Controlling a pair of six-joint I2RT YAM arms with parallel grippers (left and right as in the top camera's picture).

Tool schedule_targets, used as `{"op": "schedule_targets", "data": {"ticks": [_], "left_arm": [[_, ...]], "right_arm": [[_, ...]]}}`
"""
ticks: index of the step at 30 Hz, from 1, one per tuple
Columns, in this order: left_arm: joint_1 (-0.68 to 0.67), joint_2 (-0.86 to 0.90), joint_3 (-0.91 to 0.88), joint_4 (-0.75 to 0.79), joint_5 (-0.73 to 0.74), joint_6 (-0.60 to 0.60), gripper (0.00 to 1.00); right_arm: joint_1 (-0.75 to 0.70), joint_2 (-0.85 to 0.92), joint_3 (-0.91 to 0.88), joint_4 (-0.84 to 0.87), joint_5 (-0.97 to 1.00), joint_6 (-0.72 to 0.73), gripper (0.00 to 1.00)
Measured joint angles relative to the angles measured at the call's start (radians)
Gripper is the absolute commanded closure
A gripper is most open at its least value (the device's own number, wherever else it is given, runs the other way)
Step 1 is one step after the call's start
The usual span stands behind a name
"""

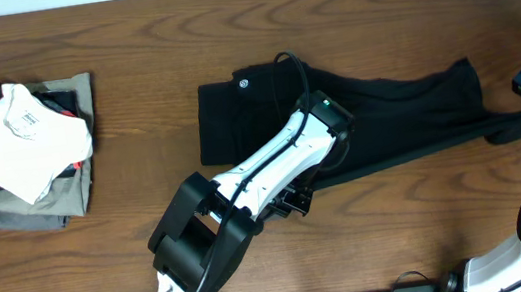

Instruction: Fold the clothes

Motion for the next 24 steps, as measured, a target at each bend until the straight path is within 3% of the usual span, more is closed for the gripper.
{"op": "schedule_targets", "data": {"ticks": [5,7,9,13,16,21,24], "left_arm": [[0.001,0.000,0.000,-0.002,-0.030,-0.011,0.43],[0.001,0.000,0.000,-0.002,-0.034,-0.013,0.22],[0.002,0.000,0.000,-0.002,-0.040,-0.018,0.20],[0.002,0.000,0.000,-0.002,-0.043,-0.018,0.20],[0.002,-0.001,0.000,-0.002,-0.044,-0.018,0.19],[0.002,-0.007,0.000,0.009,-0.038,-0.012,0.09],[0.002,-0.014,0.000,0.090,0.028,0.016,0.07]], "right_arm": [[0.000,0.000,-0.030,0.010,0.019,0.010,0.98],[0.000,0.000,-0.031,0.025,0.024,0.012,0.87],[0.000,0.000,-0.032,0.043,0.031,0.011,0.57],[0.000,0.000,-0.033,0.082,0.026,-0.033,0.27],[0.000,0.000,-0.033,0.102,0.014,-0.064,0.27],[0.000,0.000,-0.033,0.127,-0.031,-0.106,0.26],[0.000,0.000,-0.033,0.154,-0.077,-0.137,0.25]]}}
